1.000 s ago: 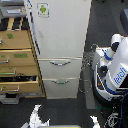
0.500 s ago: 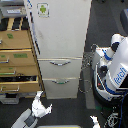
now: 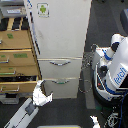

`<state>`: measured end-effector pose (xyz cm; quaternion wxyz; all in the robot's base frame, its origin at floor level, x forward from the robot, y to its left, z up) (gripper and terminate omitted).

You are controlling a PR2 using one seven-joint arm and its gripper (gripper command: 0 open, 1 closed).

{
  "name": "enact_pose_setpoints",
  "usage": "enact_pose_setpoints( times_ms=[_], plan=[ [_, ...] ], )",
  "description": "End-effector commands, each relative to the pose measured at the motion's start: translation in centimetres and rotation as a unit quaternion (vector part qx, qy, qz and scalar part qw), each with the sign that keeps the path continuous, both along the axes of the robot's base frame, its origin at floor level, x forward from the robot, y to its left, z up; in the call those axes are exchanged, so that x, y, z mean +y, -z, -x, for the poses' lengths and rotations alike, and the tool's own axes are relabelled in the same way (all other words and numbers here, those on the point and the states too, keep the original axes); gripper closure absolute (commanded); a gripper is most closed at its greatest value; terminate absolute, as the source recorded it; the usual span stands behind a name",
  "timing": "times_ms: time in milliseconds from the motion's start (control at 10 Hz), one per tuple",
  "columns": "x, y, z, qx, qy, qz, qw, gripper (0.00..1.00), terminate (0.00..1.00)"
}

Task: Opening the fridge

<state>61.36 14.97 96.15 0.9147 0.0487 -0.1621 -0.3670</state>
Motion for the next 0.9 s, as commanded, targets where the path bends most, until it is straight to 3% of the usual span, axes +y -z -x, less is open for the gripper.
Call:
enact_pose_setpoints(
  times_ms=[100,200,900],
  plan=[
    [7.6,-5.4,-11.7,0.06,-0.298,0.008,0.953,0.0,0.0],
    [8.6,-5.9,-12.9,0.064,-0.331,-0.002,0.941,0.0,0.0],
    [10.2,-9.5,-18.5,0.06,-0.371,-0.019,0.926,0.0,0.0]
  ],
)
